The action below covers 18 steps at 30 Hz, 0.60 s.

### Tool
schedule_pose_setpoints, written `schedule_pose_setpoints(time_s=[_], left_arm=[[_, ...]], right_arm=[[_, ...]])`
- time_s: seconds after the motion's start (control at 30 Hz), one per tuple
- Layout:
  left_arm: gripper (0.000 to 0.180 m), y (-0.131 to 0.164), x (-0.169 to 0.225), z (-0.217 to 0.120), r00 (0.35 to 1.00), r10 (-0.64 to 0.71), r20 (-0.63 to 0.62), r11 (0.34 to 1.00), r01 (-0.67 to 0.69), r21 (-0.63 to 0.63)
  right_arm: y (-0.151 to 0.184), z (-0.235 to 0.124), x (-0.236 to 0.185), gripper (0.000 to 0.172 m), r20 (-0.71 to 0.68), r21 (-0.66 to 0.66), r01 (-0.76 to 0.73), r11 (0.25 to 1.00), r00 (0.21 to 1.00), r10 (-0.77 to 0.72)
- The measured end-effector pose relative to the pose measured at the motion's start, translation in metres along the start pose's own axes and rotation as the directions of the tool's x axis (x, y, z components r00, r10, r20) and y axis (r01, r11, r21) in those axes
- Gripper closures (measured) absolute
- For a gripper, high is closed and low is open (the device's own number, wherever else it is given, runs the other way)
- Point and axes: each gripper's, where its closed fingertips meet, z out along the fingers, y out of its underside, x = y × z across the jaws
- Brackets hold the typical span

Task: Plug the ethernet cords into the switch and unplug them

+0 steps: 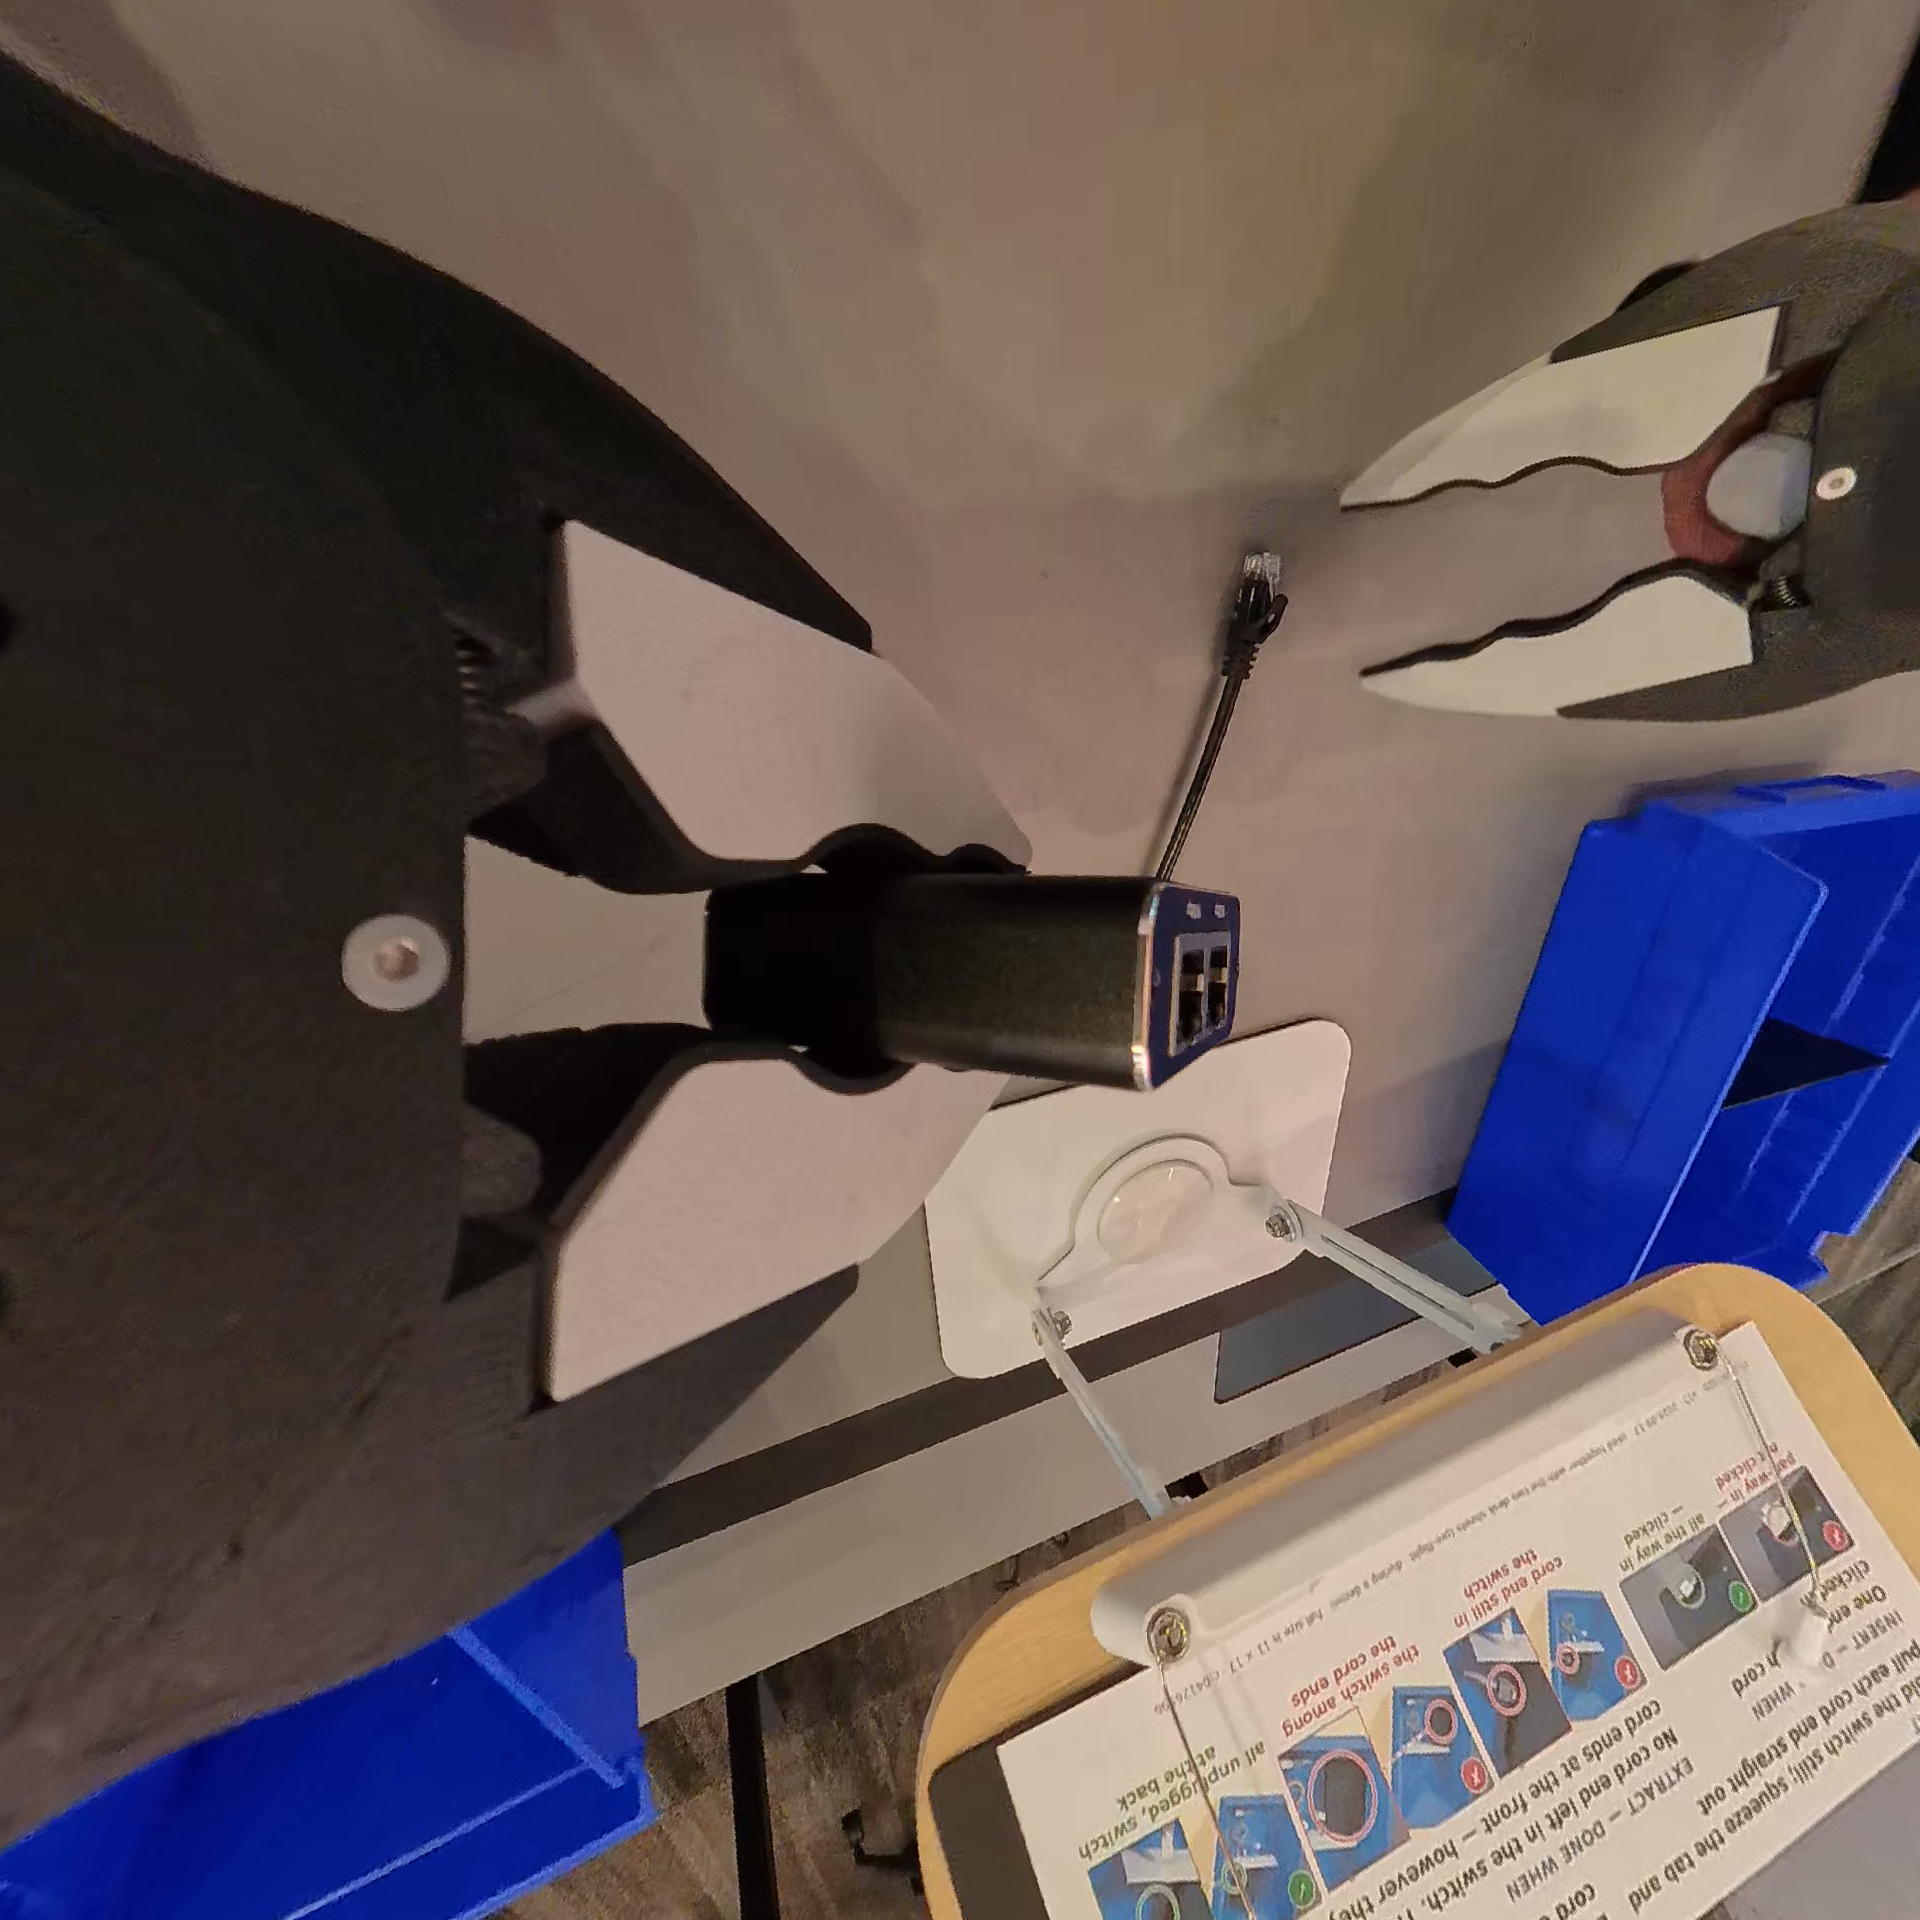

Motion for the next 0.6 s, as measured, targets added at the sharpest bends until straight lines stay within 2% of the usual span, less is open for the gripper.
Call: schedule_pose_setpoints(time_s=[0.03, 0.1, 0.17, 0.27, 0.37, 0.5, 0.6], left_arm=[[0.132, -0.004, -0.002, 0.003, 0.983, 0.18, 0.028, 0.983, -0.179, -0.028], [0.137, -0.014, 0.01, 0.009, 0.887, 0.461, -0.04, 0.887, -0.462, -0.011], [0.141, -0.01, 0.009, 0.016, 0.768, 0.632, -0.104, 0.769, -0.638, -0.037], [0.144, 0.0, -0.005, 0.016, 0.651, 0.731, -0.206, 0.655, -0.753, -0.057], [0.148, 0.005, -0.015, 0.017, 0.565, 0.775, -0.284, 0.573, -0.817, -0.061], [0.15, 0.008, -0.004, 0.025, 0.393, 0.851, -0.348, 0.413, -0.91, -0.017], [0.149, 0.01, -0.004, 0.034, 0.291, 0.881, -0.373, 0.312, -0.95, -0.004]], right_arm=[[0.0, 0.001, -0.001, 0.145, 0.003, -0.003, 0.003, 1.0, 1.0, -0.003], [0.0, 0.003, -0.003, 0.145, 0.005, -0.011, 0.01, 1.0, 1.0, -0.01], [0.0, 0.003, -0.004, 0.145, 0.005, -0.017, 0.016, 1.0, 1.0, -0.016], [0.0, 0.001, -0.004, 0.145, 0.001, -0.023, 0.019, 1.0, 1.0, -0.019], [0.002, 0.001, -0.002, 0.145, -0.001, -0.026, 0.018, 1.0, 1.0, -0.018], [0.007, 0.004, -0.002, 0.145, 0.007, -0.027, 0.008, 1.0, 1.0, -0.008], [0.013, 0.005, -0.001, 0.145, 0.011, -0.032, -0.004, 0.999, 1.0, 0.004]])
